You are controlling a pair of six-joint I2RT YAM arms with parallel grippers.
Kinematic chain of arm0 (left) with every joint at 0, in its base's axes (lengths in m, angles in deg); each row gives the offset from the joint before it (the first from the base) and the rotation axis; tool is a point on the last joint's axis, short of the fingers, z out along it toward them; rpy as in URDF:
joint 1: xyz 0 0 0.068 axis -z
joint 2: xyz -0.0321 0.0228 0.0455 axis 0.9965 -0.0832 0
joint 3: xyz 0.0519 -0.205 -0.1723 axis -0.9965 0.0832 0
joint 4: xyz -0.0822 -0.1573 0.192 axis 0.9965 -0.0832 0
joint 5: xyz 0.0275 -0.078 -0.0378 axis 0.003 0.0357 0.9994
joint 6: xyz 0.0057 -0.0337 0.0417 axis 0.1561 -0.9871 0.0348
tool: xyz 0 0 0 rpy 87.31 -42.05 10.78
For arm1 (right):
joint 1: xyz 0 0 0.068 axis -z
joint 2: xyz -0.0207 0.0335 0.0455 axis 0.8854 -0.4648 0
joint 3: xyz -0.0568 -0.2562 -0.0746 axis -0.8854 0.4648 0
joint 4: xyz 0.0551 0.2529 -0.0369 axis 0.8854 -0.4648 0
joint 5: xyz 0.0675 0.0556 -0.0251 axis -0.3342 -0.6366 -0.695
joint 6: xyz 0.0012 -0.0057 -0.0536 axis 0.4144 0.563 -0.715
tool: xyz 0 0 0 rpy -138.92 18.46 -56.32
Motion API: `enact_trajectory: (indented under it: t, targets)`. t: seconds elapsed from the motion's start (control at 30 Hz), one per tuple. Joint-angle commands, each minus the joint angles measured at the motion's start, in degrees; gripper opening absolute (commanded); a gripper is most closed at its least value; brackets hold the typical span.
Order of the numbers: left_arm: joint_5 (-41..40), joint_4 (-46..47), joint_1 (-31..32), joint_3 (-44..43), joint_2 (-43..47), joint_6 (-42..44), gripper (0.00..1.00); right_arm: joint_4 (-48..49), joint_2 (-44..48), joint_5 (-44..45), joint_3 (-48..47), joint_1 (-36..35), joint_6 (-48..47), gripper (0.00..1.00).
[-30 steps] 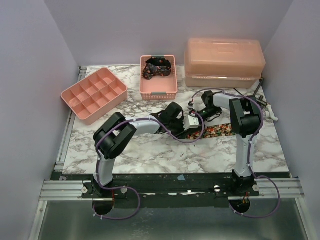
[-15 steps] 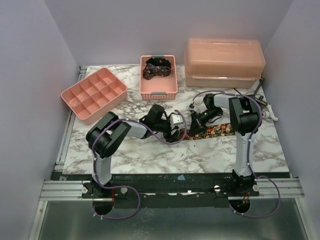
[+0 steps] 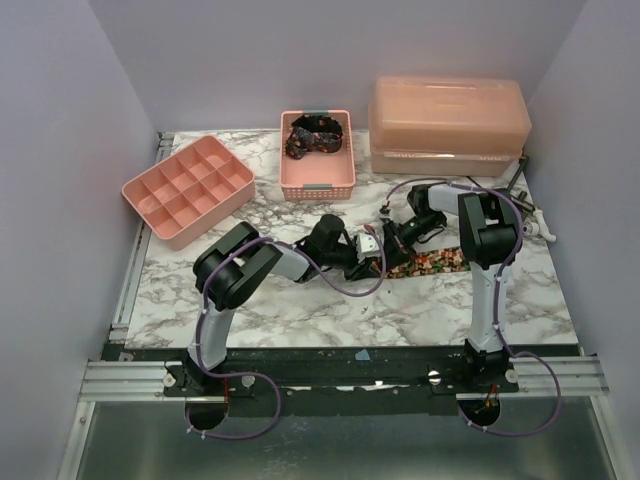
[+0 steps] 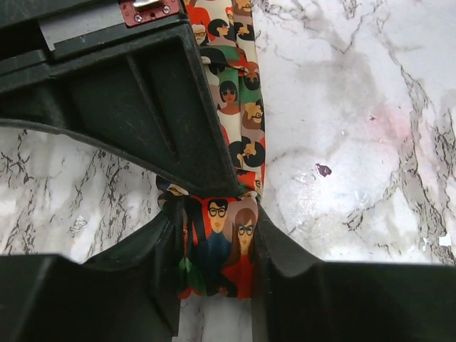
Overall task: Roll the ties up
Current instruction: Roll the tie at the center of the board.
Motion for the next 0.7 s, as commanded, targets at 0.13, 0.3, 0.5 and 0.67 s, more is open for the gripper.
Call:
enact_trajectory:
  t: [0.13, 0.3, 0.5, 0.67]
  targets:
    - [-6.4, -23.1, 0.3, -1.5, 2.3, 7.4, 0.16, 0.2, 4.9, 3.6, -1.2, 0.7, 1.4, 0.51]
    - [-11.2, -34.6, 0.9, -6.9, 1.8, 7.1, 0.18, 0.2, 8.2, -3.1, 1.6, 0.5, 2.6, 0.64]
    - [-13.4, -40.2, 1.5, -9.8, 1.3, 8.2, 0.2, 3.3, 6.2, -2.0, 0.3, -2.4, 5.6, 0.58]
    - [-14.0, -41.9, 1.7, -10.5, 1.6, 9.4, 0.22, 4.7, 2.9, 2.6, -1.1, -2.3, 7.0, 0.2]
